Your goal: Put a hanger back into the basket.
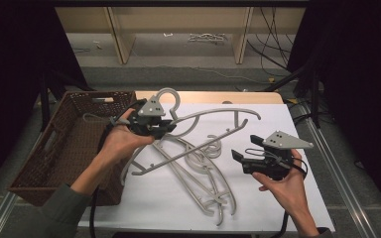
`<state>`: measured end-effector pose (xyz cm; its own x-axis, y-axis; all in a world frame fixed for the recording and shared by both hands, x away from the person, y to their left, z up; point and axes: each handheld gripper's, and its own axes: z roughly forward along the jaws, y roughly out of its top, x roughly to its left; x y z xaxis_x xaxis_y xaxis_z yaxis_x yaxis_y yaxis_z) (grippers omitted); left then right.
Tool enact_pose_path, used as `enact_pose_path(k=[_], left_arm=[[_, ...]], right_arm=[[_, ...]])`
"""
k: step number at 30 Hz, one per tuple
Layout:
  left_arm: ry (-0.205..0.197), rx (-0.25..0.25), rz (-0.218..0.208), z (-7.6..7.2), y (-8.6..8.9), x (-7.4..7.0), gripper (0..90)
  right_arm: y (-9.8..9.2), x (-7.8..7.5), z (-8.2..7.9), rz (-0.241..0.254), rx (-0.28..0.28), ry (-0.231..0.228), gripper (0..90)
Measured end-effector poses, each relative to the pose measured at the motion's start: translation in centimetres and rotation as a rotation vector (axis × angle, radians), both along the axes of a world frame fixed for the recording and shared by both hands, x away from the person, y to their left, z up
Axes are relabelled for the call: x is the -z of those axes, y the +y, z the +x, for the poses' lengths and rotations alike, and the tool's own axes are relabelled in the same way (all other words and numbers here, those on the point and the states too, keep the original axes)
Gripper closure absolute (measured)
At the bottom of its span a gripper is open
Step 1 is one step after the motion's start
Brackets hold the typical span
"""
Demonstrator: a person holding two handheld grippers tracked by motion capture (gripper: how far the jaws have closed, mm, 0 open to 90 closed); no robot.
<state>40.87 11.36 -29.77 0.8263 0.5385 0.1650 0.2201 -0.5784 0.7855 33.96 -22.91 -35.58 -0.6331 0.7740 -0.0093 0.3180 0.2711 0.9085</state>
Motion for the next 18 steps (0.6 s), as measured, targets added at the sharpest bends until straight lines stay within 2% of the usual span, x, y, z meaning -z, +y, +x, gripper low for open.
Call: enact_pose_path(k=[2,3,6,9,10,11,16,18], left_arm=[[-0.004,-0.008,-0.001,0.2,0.3,-0.8,81.3],[-0.002,-0.012,-0.011,0.2,0.6,-1.1,81.2],[-0.009,-0.035,-0.027,0.5,1.8,-2.2,81.3],[-0.018,-0.065,-0.025,0.9,3.3,-2.8,81.2],[-0.022,-0.077,-0.024,1.0,3.8,-2.8,81.2],[-0.025,-0.097,-0.022,1.1,4.4,-2.9,81.2],[-0.022,-0.157,-0.02,1.4,7.7,-2.9,81.2],[-0.034,-0.173,-0.021,1.4,8.9,-2.8,81.2]], right_arm=[[0.1,0.4,0.1,-0.003,-0.003,0.006,23.4],[0.2,0.6,0.1,-0.002,-0.006,0.027,23.5],[0.1,0.9,0.2,-0.007,-0.002,0.03,23.4],[-0.1,1.2,0.2,-0.003,0.002,0.032,23.4],[-0.1,1.3,0.1,-0.002,0.004,0.051,23.4],[-0.2,1.5,0.2,-0.008,0.002,0.037,23.4],[-0.1,2.4,0.1,-0.019,0.004,0.051,23.1],[0.0,2.8,0.1,-0.027,-0.001,0.054,22.7]])
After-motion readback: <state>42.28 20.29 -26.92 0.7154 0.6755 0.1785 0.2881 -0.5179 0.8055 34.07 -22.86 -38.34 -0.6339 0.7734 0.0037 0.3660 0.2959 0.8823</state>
